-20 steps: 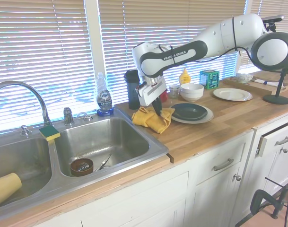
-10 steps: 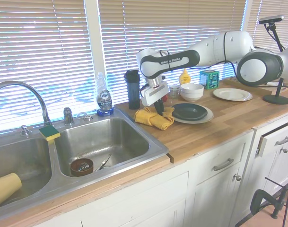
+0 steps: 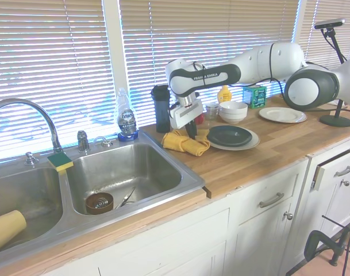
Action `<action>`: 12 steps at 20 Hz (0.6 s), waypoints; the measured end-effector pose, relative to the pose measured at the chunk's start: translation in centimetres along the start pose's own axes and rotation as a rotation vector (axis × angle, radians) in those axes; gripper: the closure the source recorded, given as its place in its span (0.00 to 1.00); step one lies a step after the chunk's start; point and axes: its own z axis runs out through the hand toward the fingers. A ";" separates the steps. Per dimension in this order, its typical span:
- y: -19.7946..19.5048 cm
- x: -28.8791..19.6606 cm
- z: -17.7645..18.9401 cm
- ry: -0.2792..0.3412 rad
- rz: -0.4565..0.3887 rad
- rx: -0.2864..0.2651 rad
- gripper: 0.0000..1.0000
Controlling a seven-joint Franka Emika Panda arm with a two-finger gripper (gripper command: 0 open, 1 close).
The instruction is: Wipe the blue plate in counterclockwise motion
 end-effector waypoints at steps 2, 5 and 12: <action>0.0 0.0 0.0 0.003 0.000 0.004 0.00; -0.1 0.1 -0.1 0.010 0.000 0.009 0.00; -0.2 0.6 -0.9 0.055 0.008 0.048 0.00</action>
